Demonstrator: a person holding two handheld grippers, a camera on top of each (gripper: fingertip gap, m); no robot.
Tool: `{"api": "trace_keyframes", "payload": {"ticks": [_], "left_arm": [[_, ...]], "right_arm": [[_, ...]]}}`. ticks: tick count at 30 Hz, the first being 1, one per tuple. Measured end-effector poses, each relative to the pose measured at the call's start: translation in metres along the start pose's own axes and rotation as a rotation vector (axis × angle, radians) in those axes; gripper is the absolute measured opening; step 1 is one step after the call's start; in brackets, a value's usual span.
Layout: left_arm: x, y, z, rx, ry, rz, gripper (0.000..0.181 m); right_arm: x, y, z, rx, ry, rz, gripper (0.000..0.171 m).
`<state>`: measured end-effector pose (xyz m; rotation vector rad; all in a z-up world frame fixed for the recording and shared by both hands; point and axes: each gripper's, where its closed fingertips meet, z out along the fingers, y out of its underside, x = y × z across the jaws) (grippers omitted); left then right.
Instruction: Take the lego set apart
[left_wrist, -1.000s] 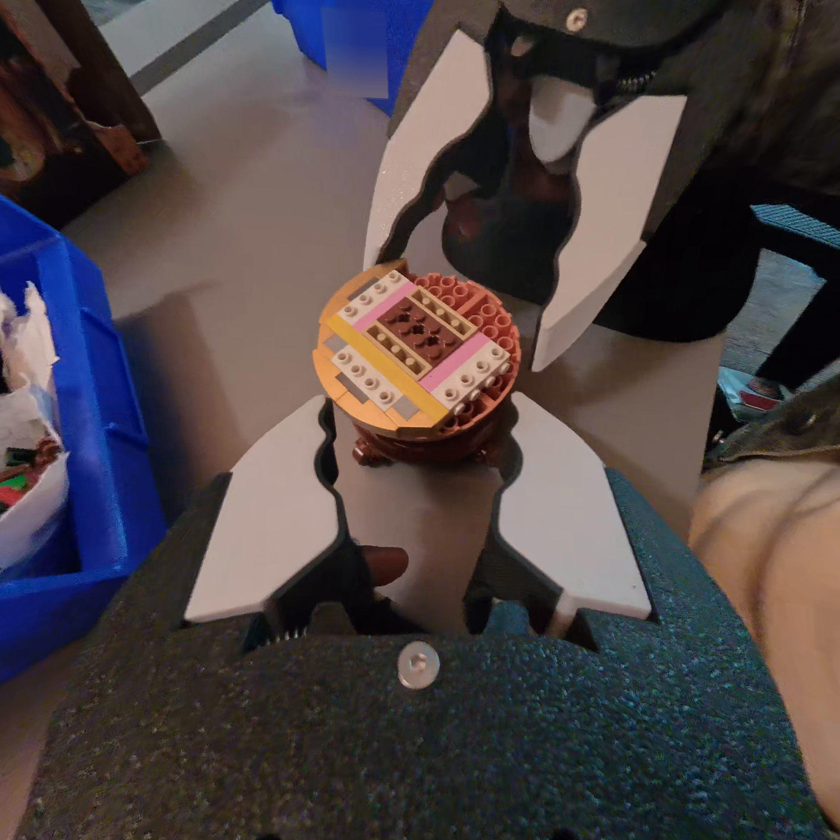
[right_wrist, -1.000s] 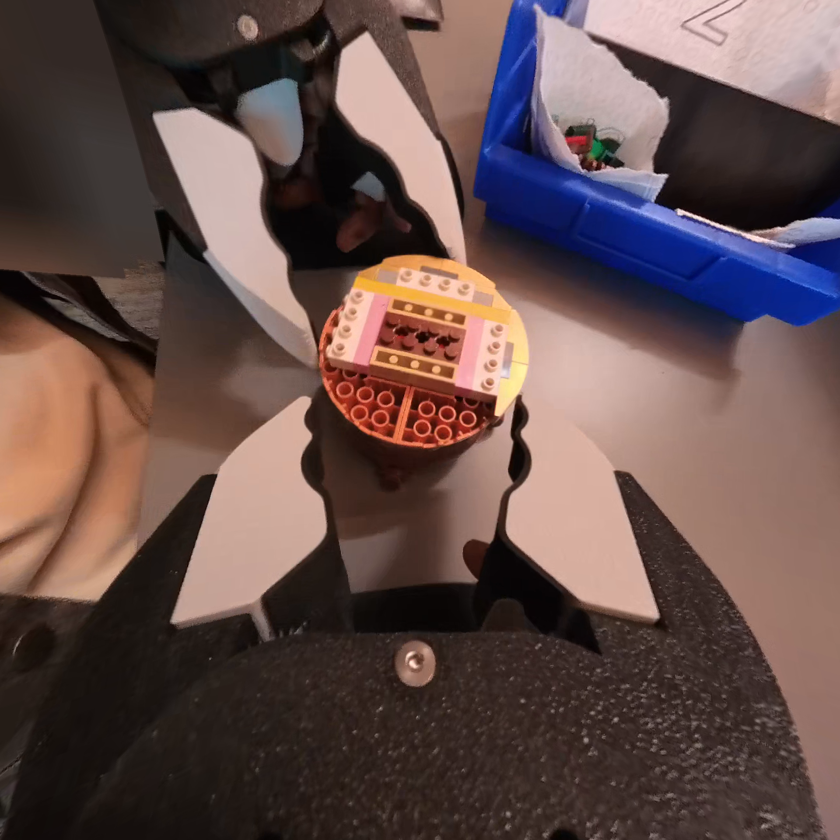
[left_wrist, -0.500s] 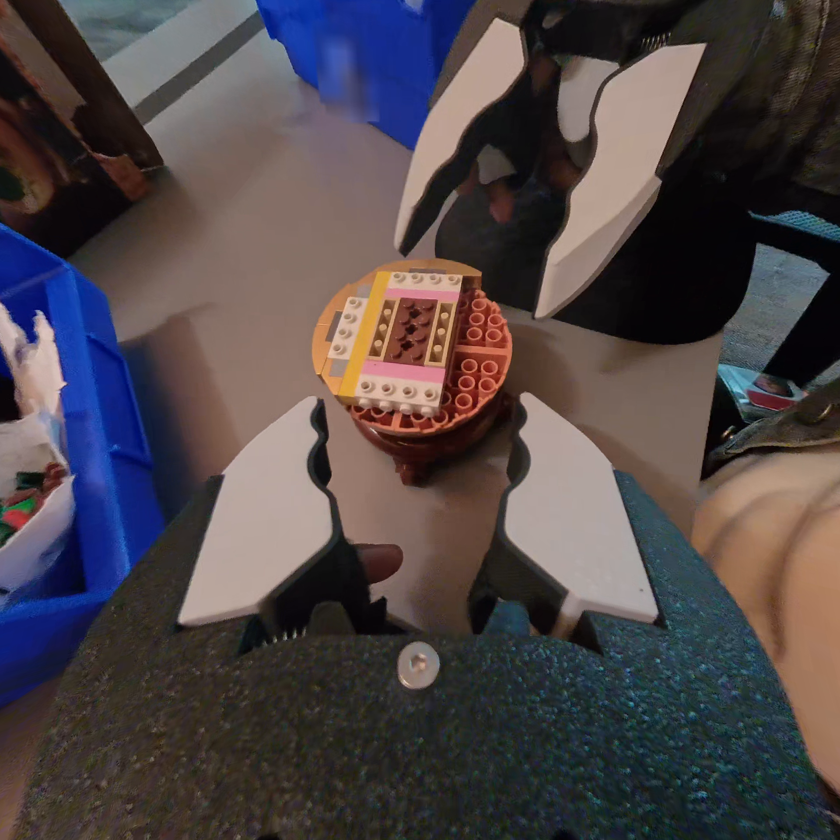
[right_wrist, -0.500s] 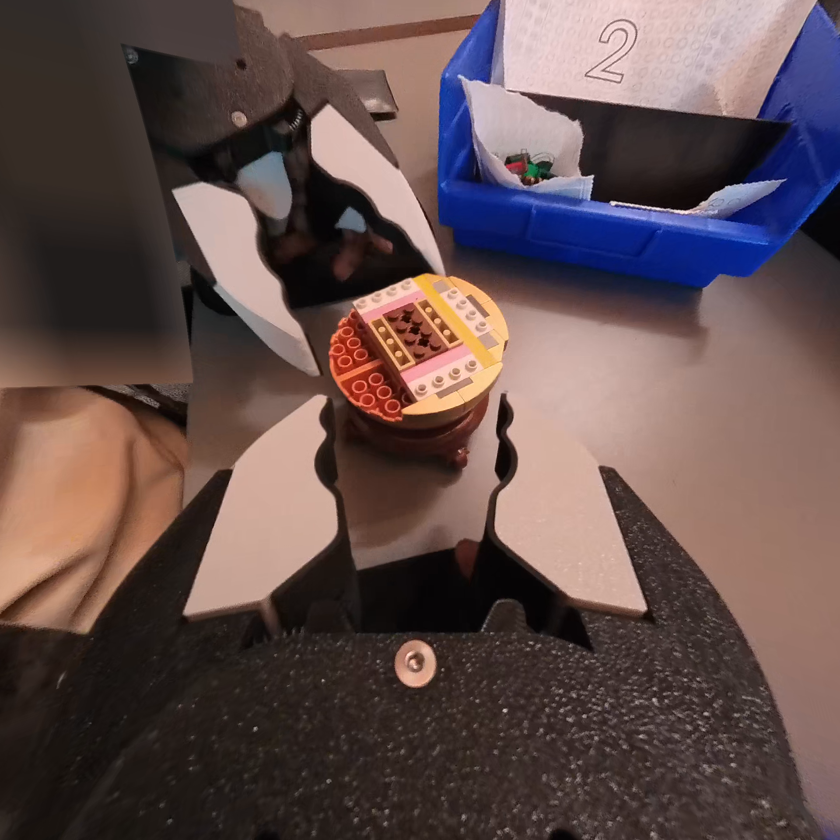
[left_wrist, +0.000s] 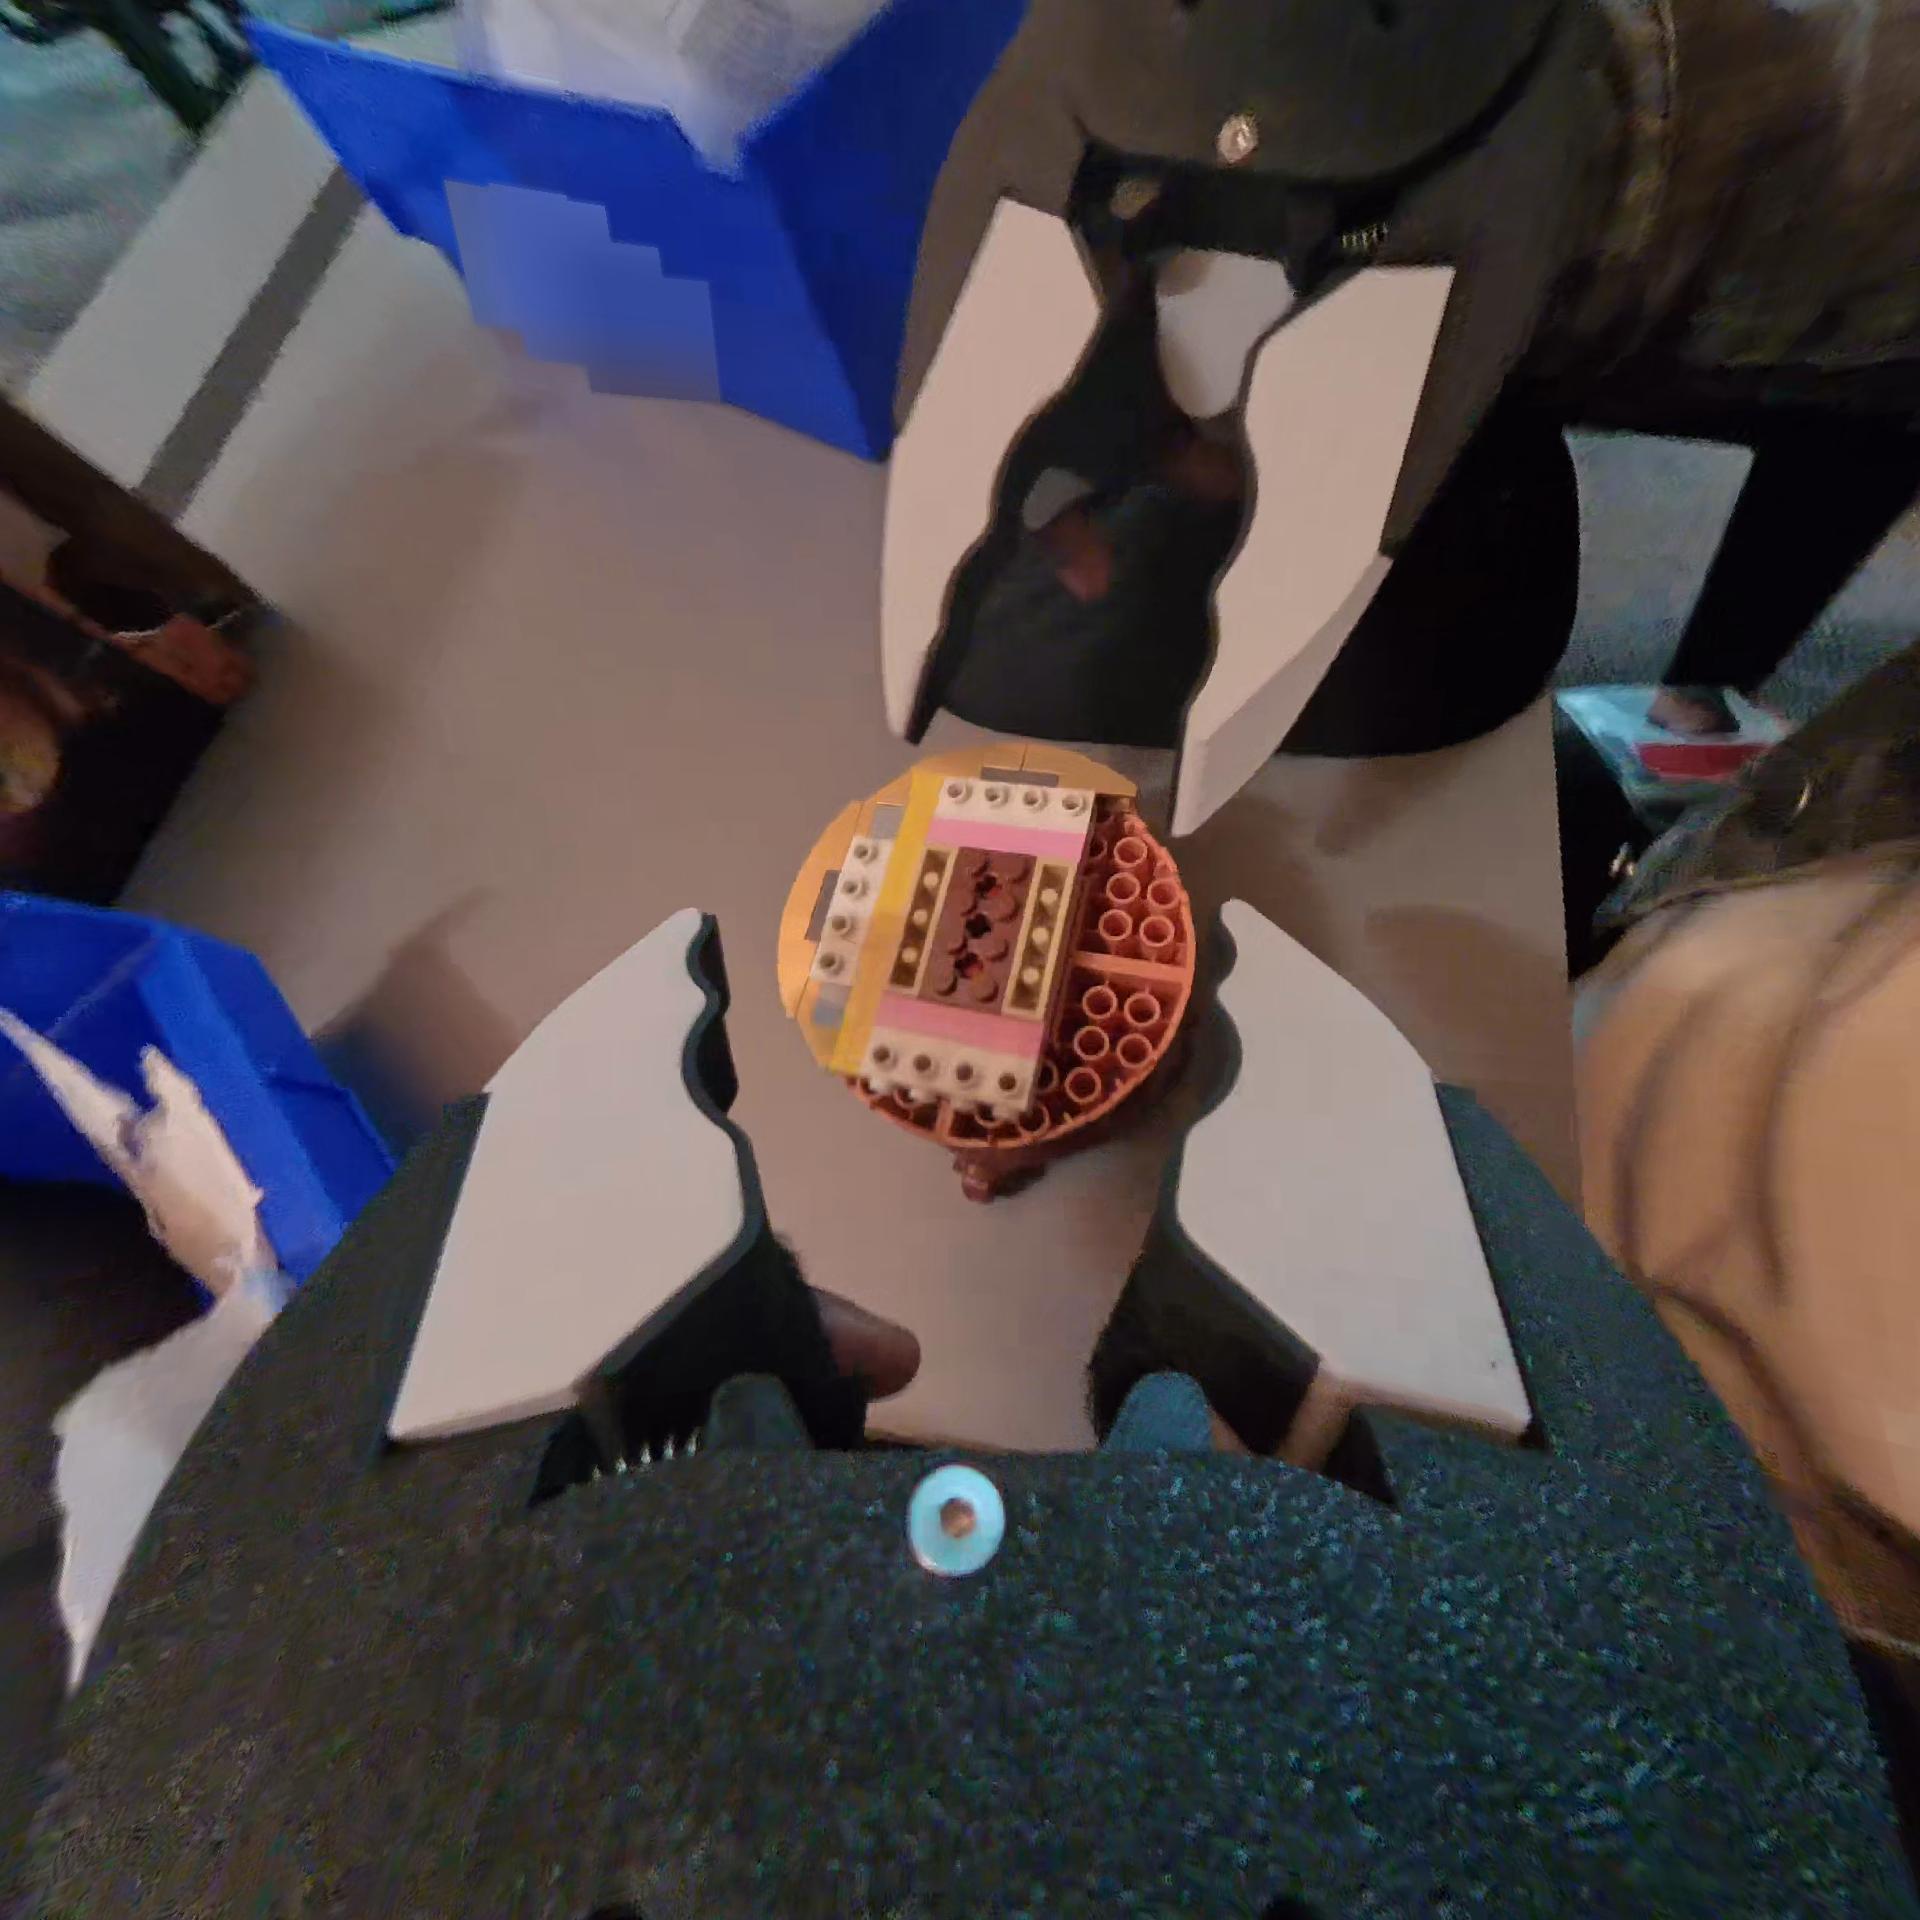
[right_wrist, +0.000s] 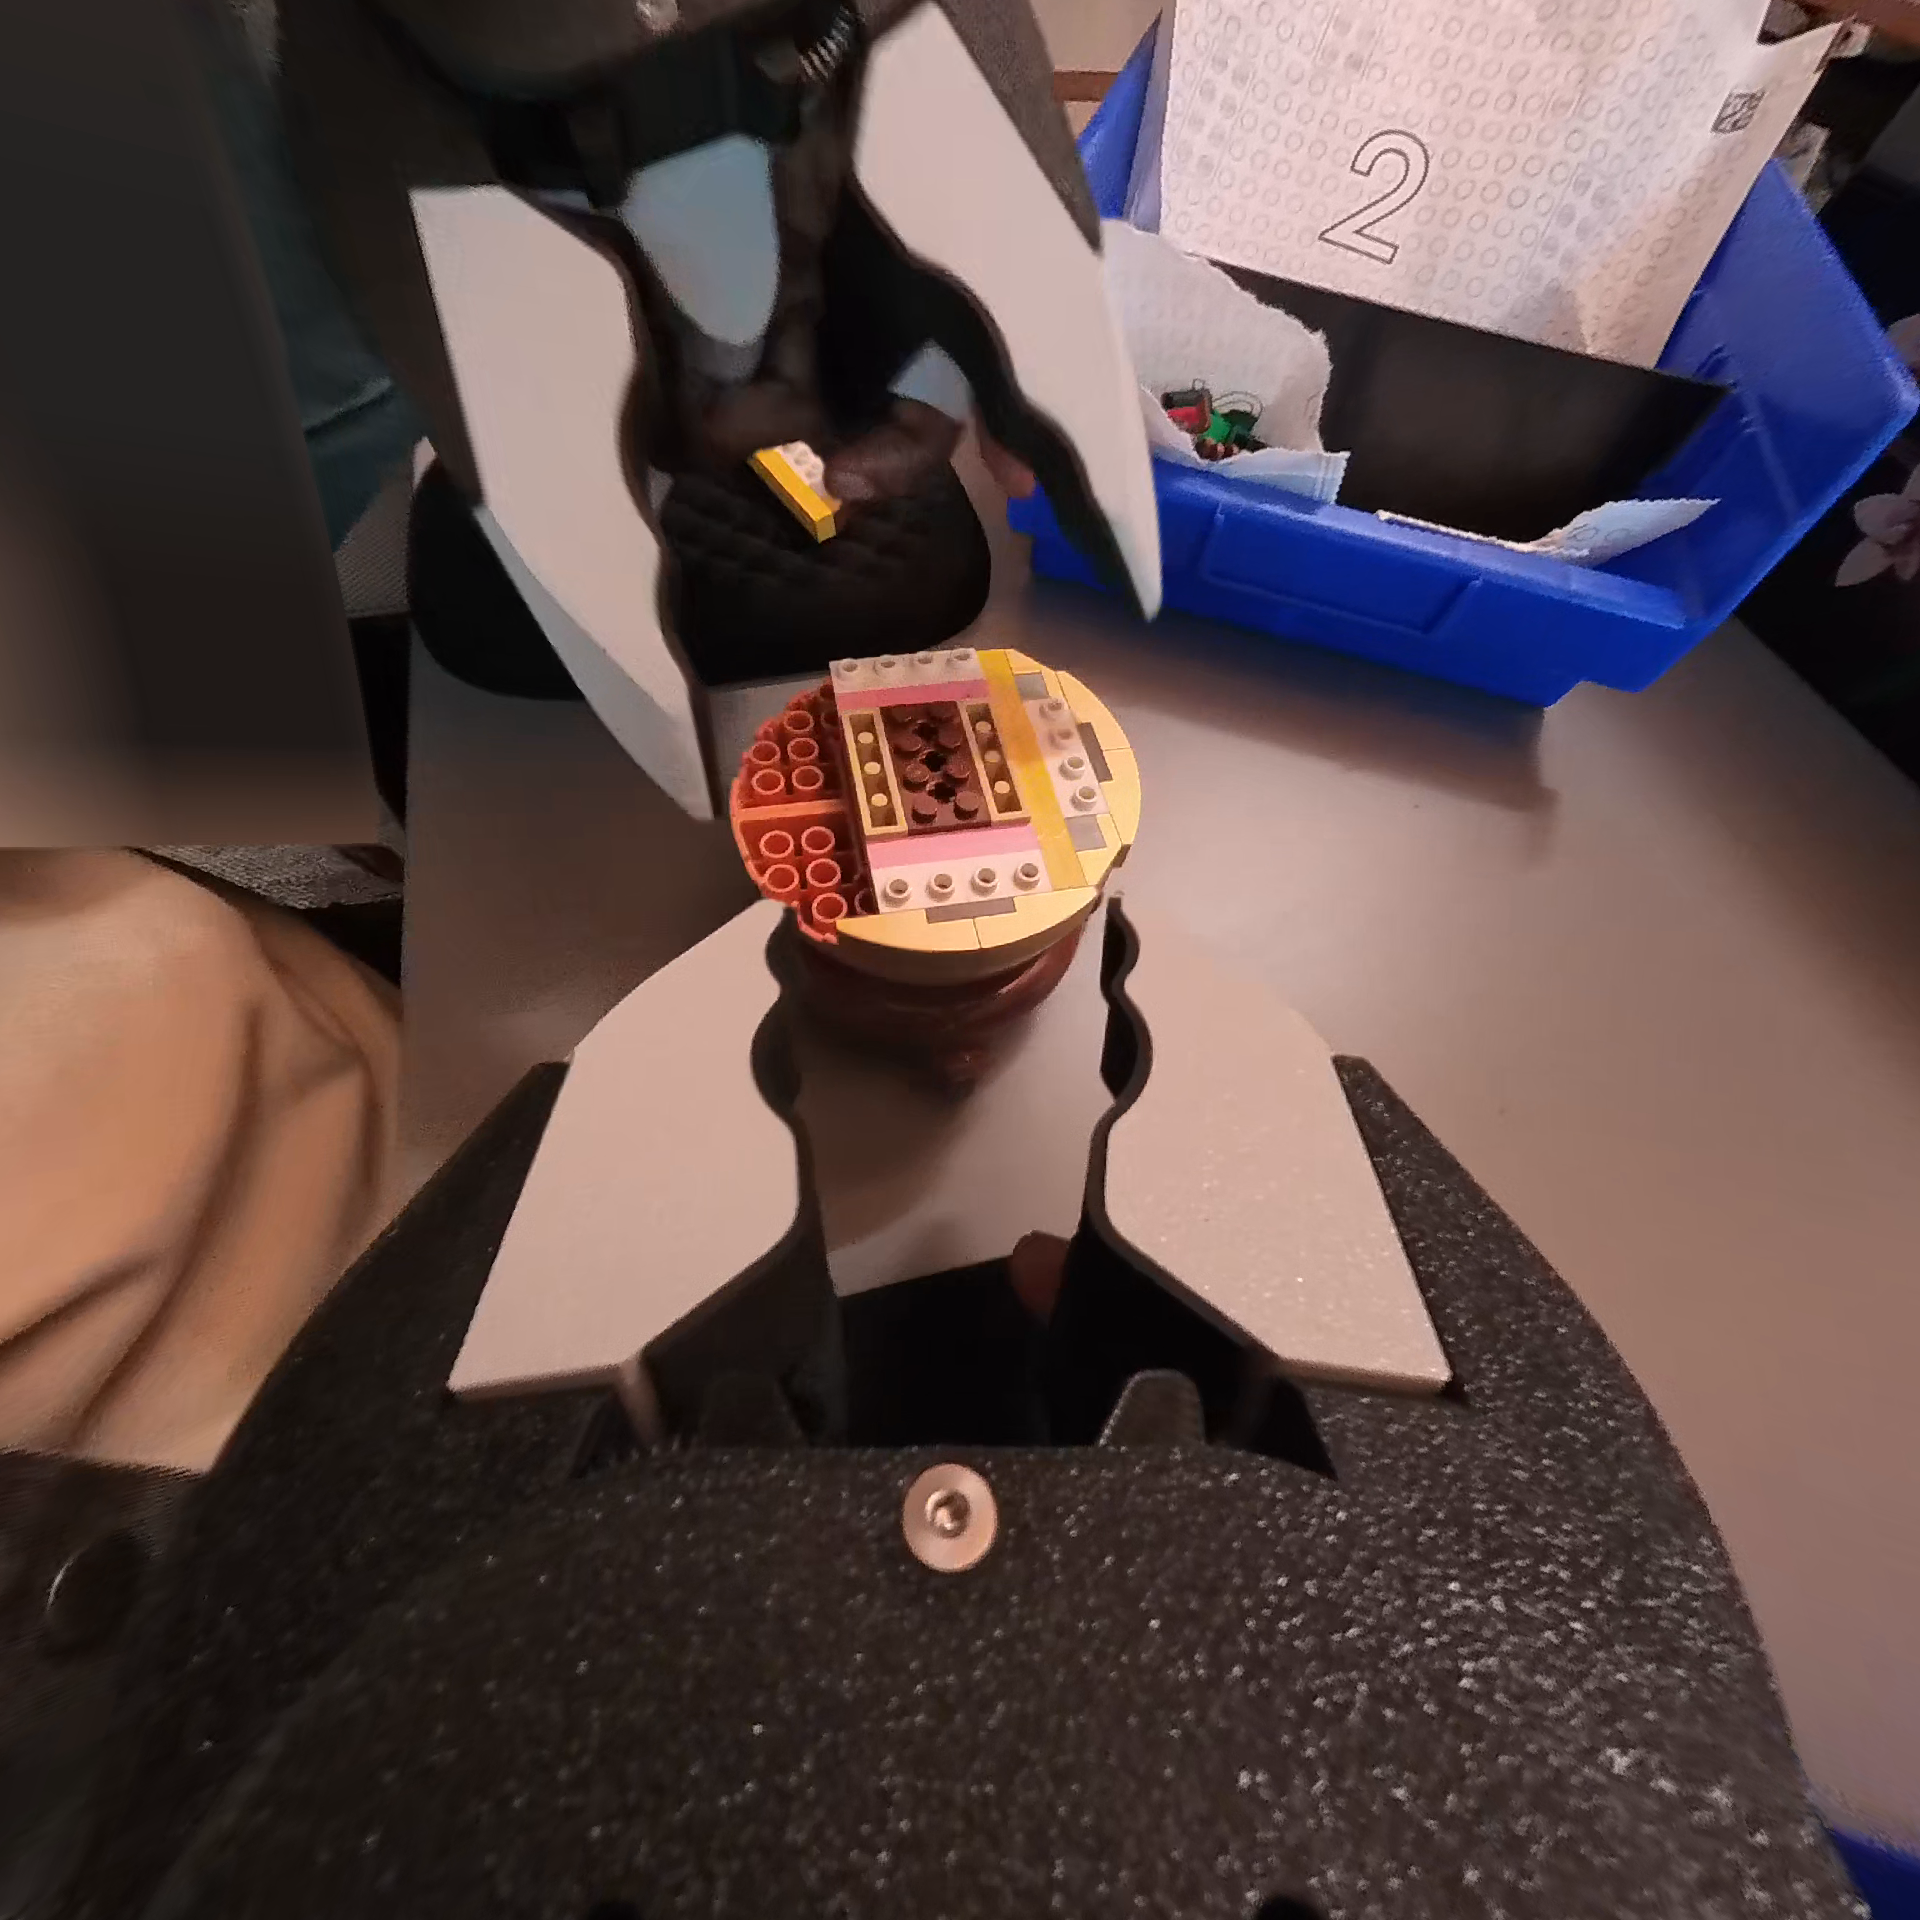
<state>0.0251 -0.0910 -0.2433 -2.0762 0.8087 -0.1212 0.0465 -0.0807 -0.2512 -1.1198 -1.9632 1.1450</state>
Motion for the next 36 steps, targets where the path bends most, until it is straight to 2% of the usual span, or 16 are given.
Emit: {"api": "trace_keyframes", "payload": {"ticks": [4,7,16,17,20,21,29,36], "left_arm": [[0.005,0.003,0.015,-0.032,0.126,0.003,0.076],[0.007,0.002,0.015,-0.001,0.140,0.016,0.073],[0.008,0.001,0.015,0.060,0.151,-0.020,0.064],[0.007,0.001,0.015,0.064,0.138,-0.029,0.065],[-0.002,0.003,0.014,0.073,0.075,-0.068,0.062],[-0.004,0.004,0.013,0.078,0.060,-0.056,0.050],[-0.004,0.004,0.013,0.091,0.044,-0.065,0.048],[-0.001,0.002,0.013,0.114,-0.022,-0.085,0.048]], "right_arm": [[-0.001,0.001,0.004,0.007,-0.052,-0.002,0.055],[0.002,0.001,0.004,0.007,-0.075,-0.020,0.048],[0.004,0.001,0.003,0.037,-0.100,0.018,0.046],[0.004,0.001,0.003,0.033,-0.089,0.031,0.046],[0.011,0.003,-0.002,0.035,0.019,0.059,0.026],[0.011,0.003,-0.002,0.036,0.027,0.053,0.024],[0.010,0.004,-0.003,-0.009,0.154,0.057,0.019],[0.011,0.006,-0.005,0.000,0.320,0.208,0.011]]}}
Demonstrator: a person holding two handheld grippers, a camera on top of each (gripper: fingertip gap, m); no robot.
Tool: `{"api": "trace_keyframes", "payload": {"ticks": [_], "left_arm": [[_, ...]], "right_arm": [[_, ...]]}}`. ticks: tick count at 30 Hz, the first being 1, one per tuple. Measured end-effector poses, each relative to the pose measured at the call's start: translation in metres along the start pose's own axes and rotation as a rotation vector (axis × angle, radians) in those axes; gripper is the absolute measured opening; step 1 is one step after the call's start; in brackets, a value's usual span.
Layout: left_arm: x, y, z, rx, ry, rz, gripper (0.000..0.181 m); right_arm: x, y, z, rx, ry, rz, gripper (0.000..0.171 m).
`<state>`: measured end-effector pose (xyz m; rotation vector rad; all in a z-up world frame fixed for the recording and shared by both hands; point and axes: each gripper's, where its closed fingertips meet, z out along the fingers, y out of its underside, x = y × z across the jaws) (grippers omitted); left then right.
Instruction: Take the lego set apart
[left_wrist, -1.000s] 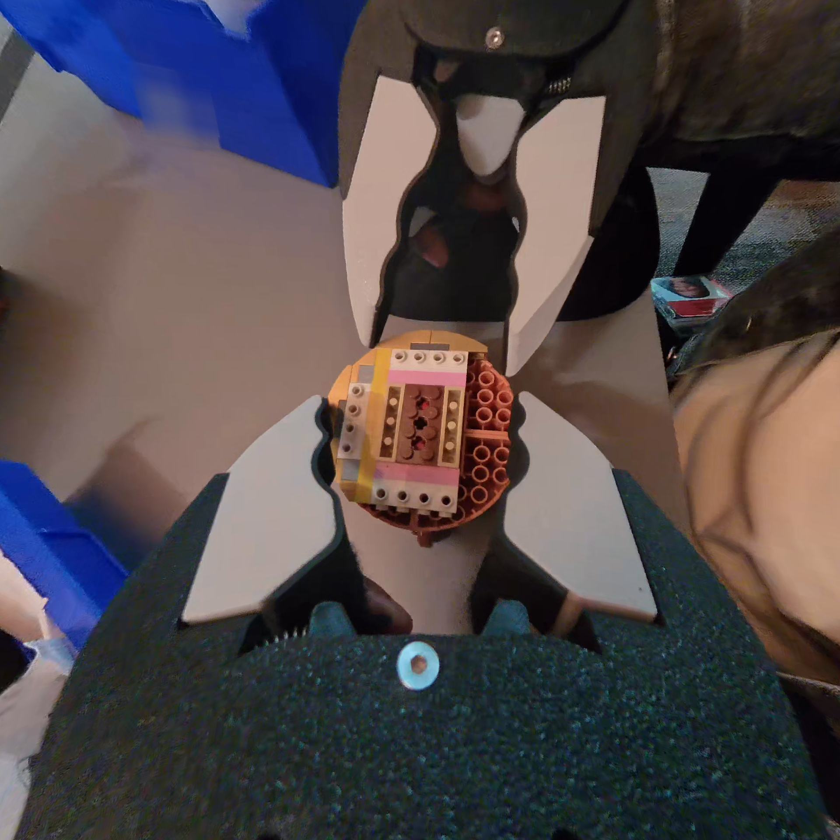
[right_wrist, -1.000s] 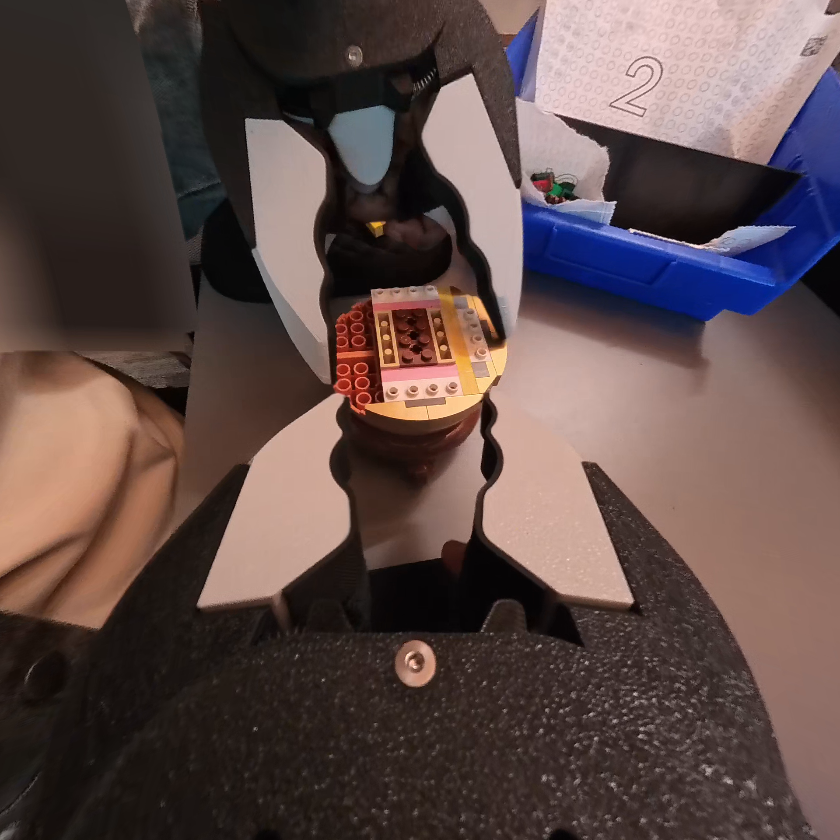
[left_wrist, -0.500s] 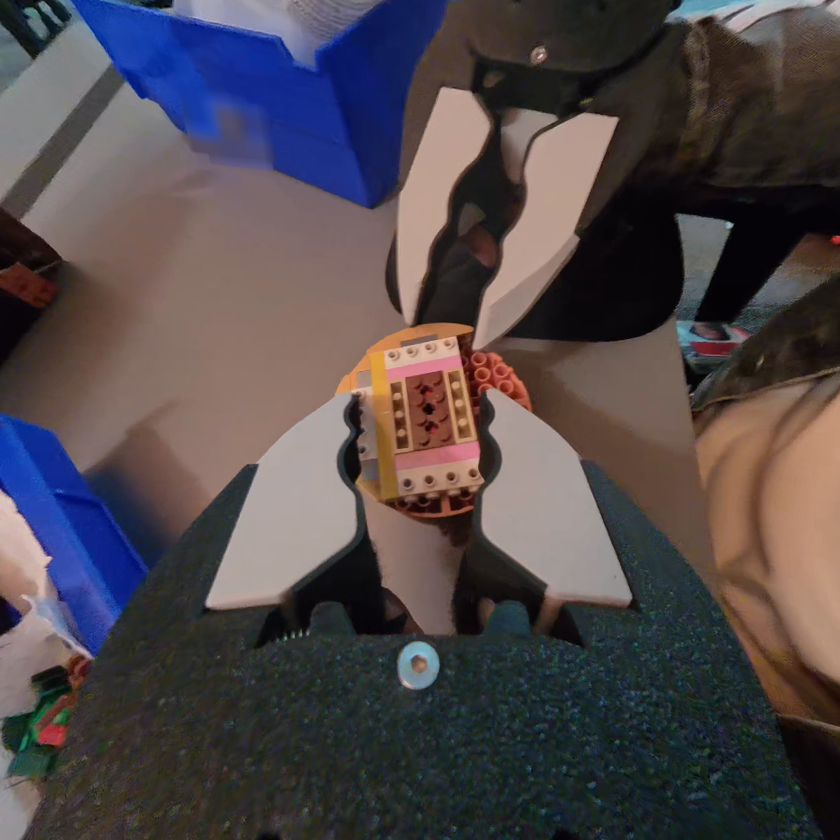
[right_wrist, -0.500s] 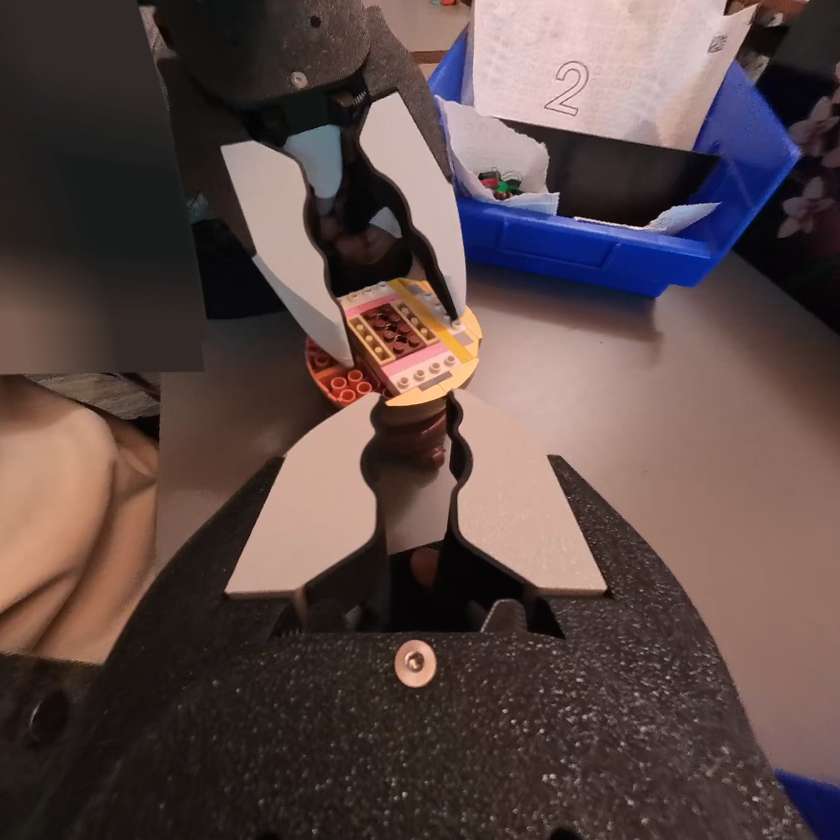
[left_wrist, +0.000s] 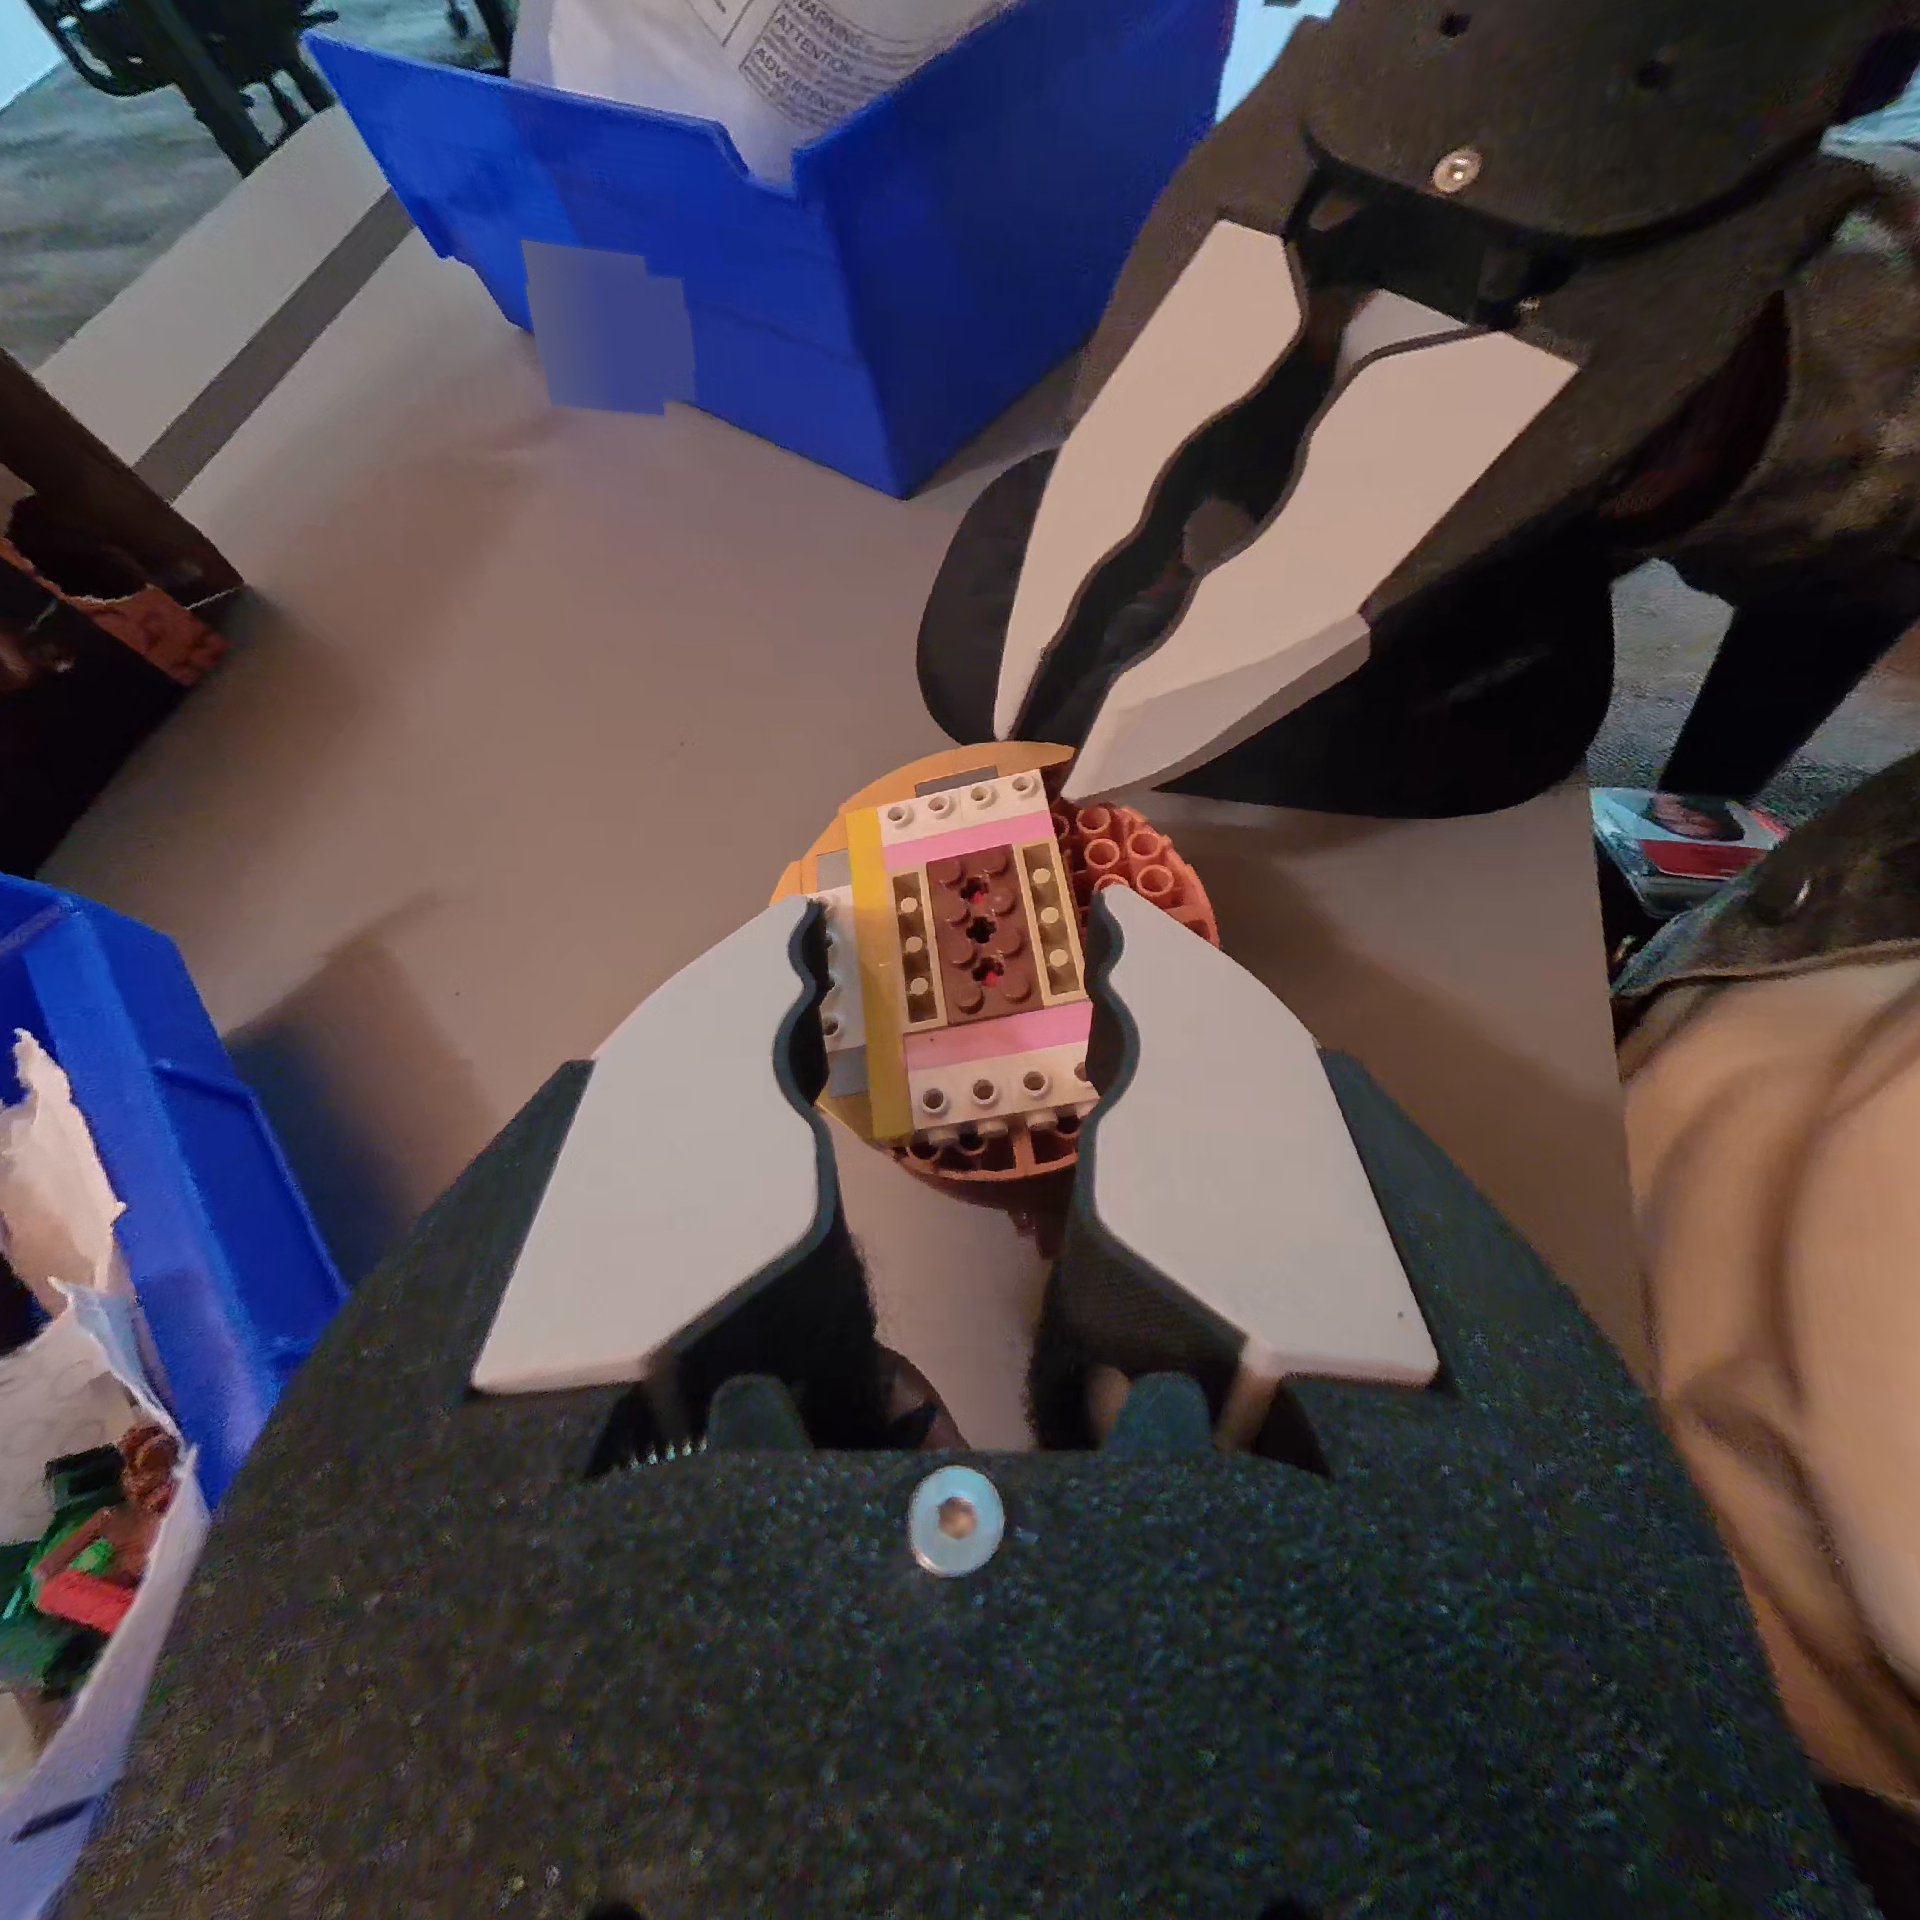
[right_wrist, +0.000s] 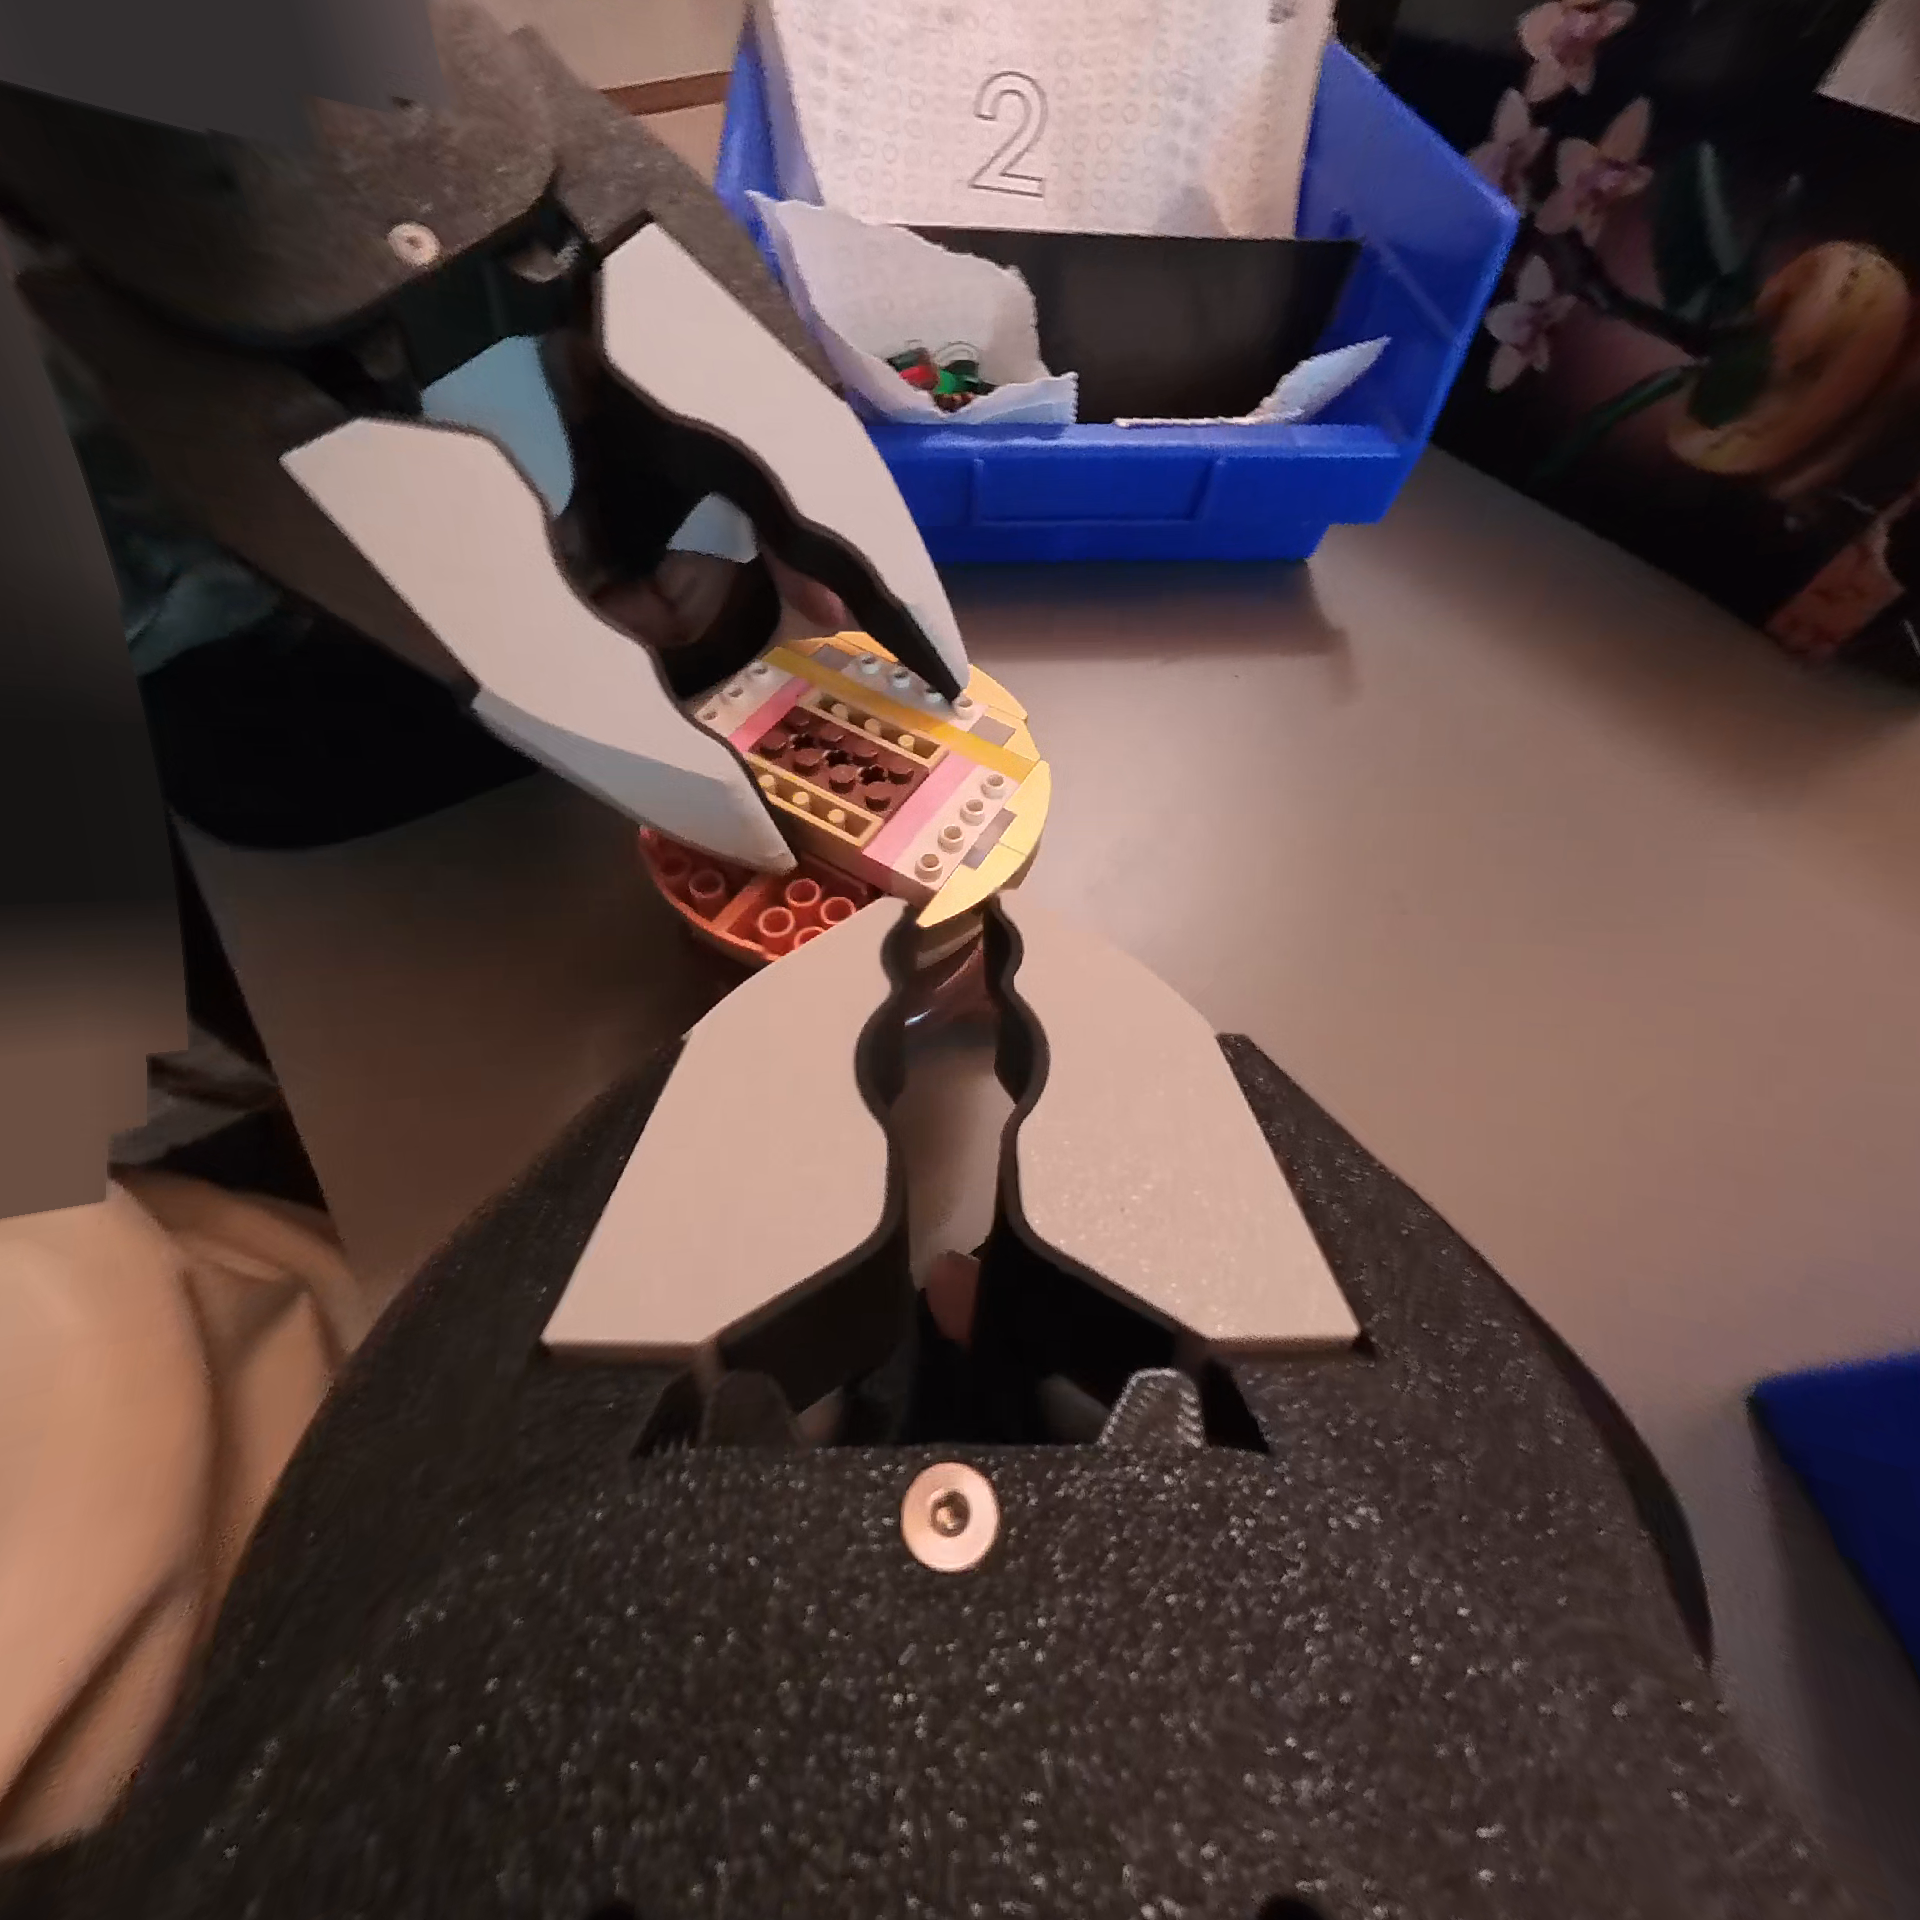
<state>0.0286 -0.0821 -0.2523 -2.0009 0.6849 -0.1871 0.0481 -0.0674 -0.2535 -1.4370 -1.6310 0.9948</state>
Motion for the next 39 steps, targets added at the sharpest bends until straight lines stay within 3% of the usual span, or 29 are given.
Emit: {"api": "trace_keyframes", "payload": {"ticks": [1,10,19,21,28,31,35,39], "left_arm": [[0.004,-0.001,0.000,0.008,-0.003,0.010,0.037],[0.004,-0.002,0.003,0.011,-0.087,0.009,0.039],[0.004,-0.002,0.003,0.013,-0.103,0.017,0.038],[0.004,-0.002,0.003,0.021,-0.099,0.011,0.038],[0.004,-0.003,0.003,0.029,-0.095,0.015,0.039],[0.004,-0.003,0.003,0.046,-0.090,0.000,0.039],[0.004,-0.003,0.003,0.043,-0.090,0.001,0.039],[0.004,-0.003,0.003,0.053,-0.084,-0.006,0.039]], "right_arm": [[0.003,0.000,0.000,-0.004,0.042,0.019,0.009],[0.010,0.001,0.001,-0.036,0.145,-0.015,0.006],[0.023,-0.012,-0.009,-0.185,0.501,-0.592,0.003],[0.012,-0.011,0.000,-0.126,0.373,-0.457,0.003],[0.023,-0.023,-0.015,0.029,0.216,-0.184,0.004],[0.028,-0.034,-0.037,0.089,0.233,-0.179,0.004],[0.069,-0.049,-0.111,0.084,0.506,-0.239,0.004],[0.127,-0.030,-0.180,-0.066,0.742,-0.139,0.003]]}}
